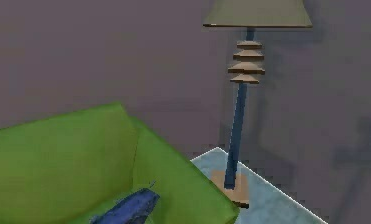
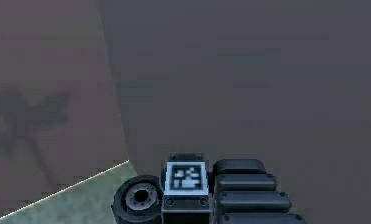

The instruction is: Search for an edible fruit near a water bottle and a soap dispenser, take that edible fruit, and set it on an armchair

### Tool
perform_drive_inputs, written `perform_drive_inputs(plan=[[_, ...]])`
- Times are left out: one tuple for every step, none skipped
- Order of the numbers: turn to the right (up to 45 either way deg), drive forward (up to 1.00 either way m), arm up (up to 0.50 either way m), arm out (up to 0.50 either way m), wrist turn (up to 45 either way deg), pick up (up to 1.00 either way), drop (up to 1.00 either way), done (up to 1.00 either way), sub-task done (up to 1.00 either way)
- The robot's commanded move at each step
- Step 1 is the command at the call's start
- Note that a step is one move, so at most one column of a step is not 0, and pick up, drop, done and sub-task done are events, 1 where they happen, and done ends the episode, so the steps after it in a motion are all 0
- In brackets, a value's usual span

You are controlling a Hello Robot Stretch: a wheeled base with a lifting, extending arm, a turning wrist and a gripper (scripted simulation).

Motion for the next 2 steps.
perform_drive_inputs(plan=[[-21.0, 0.0, 0.0, 0.0, 0.0, 0.0, 0.0, 0.0, 0.0], [45.0, 0.0, 0.0, 0.0, 0.0, 0.0, 0.0, 0.0, 0.0]])
